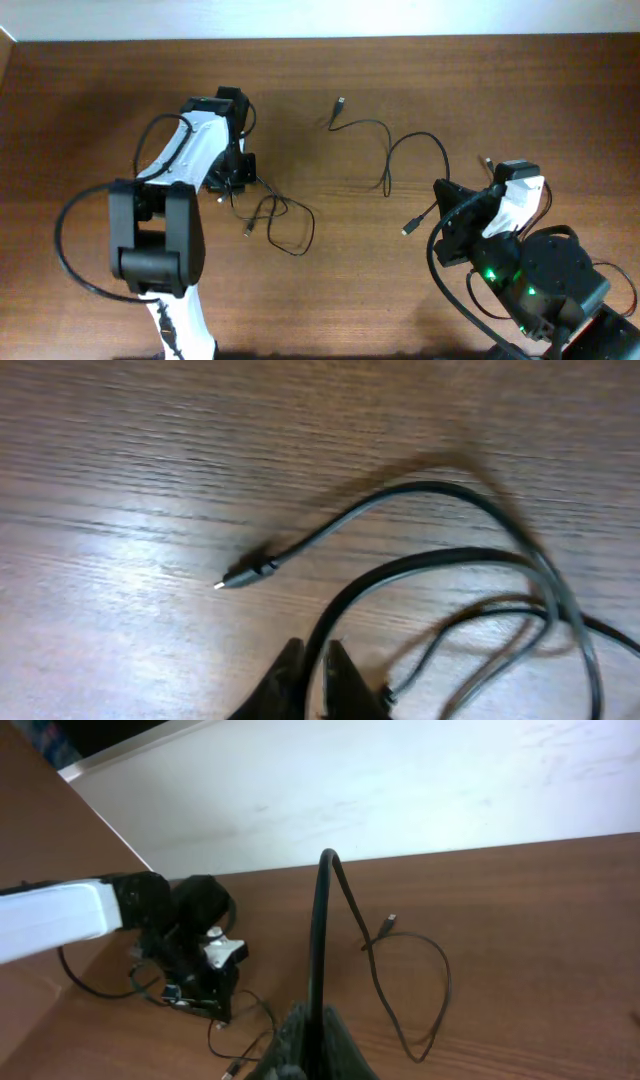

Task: Untangle cables
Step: 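Lower the left gripper onto the cables at left center and grasp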

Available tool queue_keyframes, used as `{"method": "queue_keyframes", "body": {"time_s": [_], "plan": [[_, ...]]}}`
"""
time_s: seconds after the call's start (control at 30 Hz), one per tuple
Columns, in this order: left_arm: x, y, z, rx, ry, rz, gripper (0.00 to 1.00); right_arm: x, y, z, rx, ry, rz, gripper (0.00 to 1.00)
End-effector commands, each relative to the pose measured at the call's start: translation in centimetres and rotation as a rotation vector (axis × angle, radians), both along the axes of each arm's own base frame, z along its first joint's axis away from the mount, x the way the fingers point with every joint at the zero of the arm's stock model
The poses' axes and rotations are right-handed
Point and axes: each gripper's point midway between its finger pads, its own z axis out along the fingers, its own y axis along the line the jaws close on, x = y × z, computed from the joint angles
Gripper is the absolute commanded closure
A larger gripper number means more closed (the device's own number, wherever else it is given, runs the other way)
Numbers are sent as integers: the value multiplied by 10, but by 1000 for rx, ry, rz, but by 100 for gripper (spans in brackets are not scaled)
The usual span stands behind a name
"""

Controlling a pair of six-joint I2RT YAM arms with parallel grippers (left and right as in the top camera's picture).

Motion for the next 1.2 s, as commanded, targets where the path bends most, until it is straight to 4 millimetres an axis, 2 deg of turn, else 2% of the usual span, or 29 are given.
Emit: {"method": "queue_keyframes", "body": {"time_s": [0.0, 0.03, 0.1, 0.17, 0.23, 0.3, 0.37, 0.43, 0.53, 0.6, 0.67, 0.7, 0.77, 0.87, 0.93, 0.97, 1.07, 1.17], "plan": [[-6, -5, -14, -10, 51, -18, 62, 4, -2, -2, -5, 4, -21, 96], [-7, -6, -16, -8, 58, -19, 47, 5, -1, -3, -7, 7, -20, 96], [-7, -4, -16, -3, 58, -36, 31, 7, 1, -5, -13, 14, -20, 96], [-1, 2, -6, 35, 50, -63, 14, 10, 3, -8, -20, 23, -20, 96], [2, -3, 7, 10, 53, -66, 10, 12, 5, -9, -22, 25, -20, 96], [-5, -6, 13, 7, 86, -105, 8, 12, 5, -9, -21, 24, -20, 96], [-11, -9, 16, 5, 118, -153, 1, 12, 5, -9, -22, 25, -20, 96], [-22, -2, 22, 18, 168, -147, 1, 12, 5, -9, -22, 25, -20, 96], [-11, 0, 30, 15, 130, -132, 1, 12, 5, -9, -22, 25, -20, 96], [-2, 2, 45, 35, 101, -116, 1, 12, 5, -9, -21, 25, -20, 96], [9, 11, 69, 96, 60, -101, 1, 12, 5, -8, -20, 23, -20, 96], [12, -6, 81, 3, 45, -94, 1, 12, 5, -8, -20, 23, -20, 95], [6, -30, 80, -131, 71, -129, 1, 12, 5, -8, -20, 23, -20, 96], [-9, -46, 63, -153, 132, -176, 2, 12, 5, -9, -23, 26, -20, 95], [-18, -50, 51, -149, 166, -192, 9, 12, 5, -9, -23, 26, -20, 95], [-28, -54, 33, -145, 193, -206, 16, 12, 5, -9, -23, 25, -20, 95], [-40, -58, 0, -140, 208, -223, 16, 12, 5, -9, -23, 26, -20, 95], [-40, -57, -28, -139, 167, -230, 38, 12, 5, -9, -23, 26, -20, 95]]}}
